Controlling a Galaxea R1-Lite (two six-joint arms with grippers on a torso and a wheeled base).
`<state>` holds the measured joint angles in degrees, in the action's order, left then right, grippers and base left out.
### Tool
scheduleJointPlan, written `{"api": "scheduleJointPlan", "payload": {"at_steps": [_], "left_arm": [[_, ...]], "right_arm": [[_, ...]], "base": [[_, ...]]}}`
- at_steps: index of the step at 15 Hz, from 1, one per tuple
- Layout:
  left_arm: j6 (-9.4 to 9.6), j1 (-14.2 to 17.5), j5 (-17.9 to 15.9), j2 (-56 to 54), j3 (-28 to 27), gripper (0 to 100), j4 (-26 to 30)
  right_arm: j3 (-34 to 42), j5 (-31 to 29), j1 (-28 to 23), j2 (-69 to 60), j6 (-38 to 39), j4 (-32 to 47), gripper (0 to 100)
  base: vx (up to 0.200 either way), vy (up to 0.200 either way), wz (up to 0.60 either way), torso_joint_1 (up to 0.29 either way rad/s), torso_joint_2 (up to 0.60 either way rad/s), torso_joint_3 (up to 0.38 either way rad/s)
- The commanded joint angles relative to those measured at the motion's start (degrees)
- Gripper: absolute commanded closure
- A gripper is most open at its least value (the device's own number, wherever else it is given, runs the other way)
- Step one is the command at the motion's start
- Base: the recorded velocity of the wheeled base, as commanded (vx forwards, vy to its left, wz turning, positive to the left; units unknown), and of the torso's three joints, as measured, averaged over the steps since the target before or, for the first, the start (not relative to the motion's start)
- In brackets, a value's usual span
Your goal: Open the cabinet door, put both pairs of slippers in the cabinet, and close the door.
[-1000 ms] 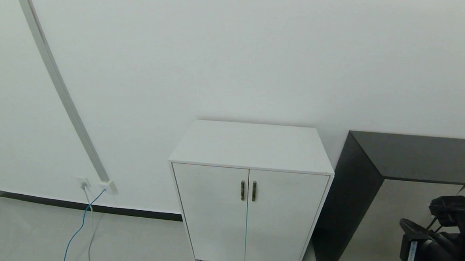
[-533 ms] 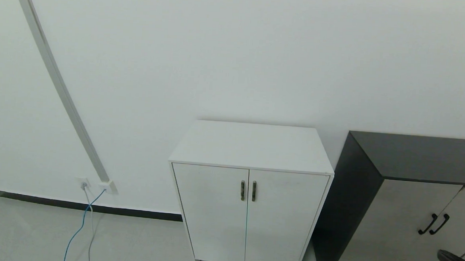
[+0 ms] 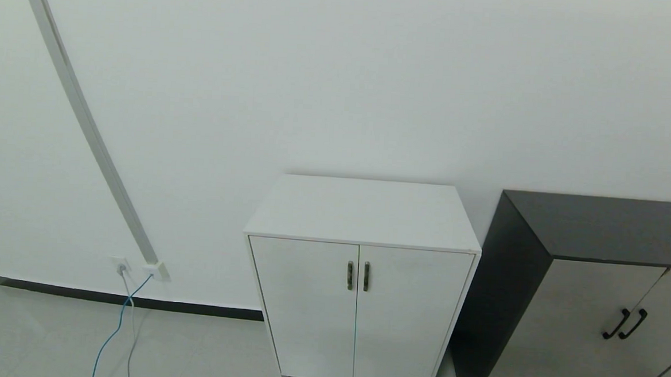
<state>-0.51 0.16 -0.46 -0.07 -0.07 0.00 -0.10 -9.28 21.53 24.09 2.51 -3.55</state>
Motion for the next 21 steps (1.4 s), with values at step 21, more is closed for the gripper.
{"api": "scheduleJointPlan", "payload": {"at_steps": [21], "left_arm": [[-0.19,0.02,0.02,0.07,-0.01,100,0.0]], "right_arm": [[0.1,7.34,-22.85,-15.21,-3.74,3.72,100]], "base": [[0.0,0.0,0.0,0.0,0.0,0.0]]}}
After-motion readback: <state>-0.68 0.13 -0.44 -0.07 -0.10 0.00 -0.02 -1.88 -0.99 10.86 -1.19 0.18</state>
